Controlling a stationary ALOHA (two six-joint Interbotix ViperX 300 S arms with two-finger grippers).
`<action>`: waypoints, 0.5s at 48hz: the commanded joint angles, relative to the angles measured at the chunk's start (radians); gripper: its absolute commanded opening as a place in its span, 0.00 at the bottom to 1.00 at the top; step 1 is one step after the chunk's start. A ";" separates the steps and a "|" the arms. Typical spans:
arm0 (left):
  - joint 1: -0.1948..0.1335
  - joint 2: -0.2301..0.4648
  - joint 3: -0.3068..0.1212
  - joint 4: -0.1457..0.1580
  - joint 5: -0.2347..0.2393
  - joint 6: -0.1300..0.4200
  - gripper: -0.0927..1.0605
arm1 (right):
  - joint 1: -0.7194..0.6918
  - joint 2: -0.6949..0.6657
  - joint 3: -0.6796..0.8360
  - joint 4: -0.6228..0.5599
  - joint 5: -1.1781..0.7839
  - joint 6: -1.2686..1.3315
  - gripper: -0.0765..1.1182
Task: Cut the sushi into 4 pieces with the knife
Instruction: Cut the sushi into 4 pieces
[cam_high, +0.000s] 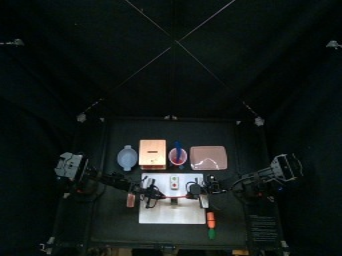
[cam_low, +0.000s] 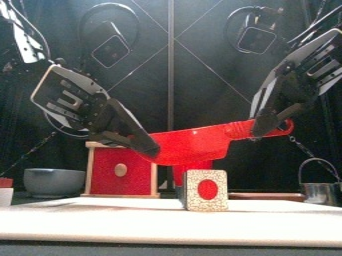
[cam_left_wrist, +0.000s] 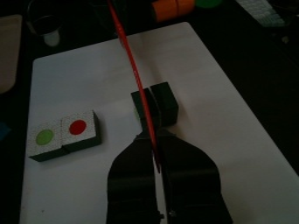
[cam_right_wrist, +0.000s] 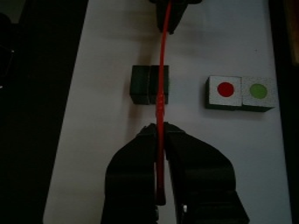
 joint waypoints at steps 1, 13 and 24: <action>-0.020 0.003 -0.023 0.012 -0.005 0.005 0.26 | 0.002 0.005 -0.012 0.008 -0.012 -0.005 0.16; -0.023 0.046 -0.032 0.011 -0.005 0.002 0.26 | 0.009 0.052 -0.025 0.017 -0.014 -0.003 0.16; -0.031 0.083 -0.049 0.011 -0.005 0.002 0.26 | 0.011 0.095 -0.037 0.021 -0.014 -0.003 0.16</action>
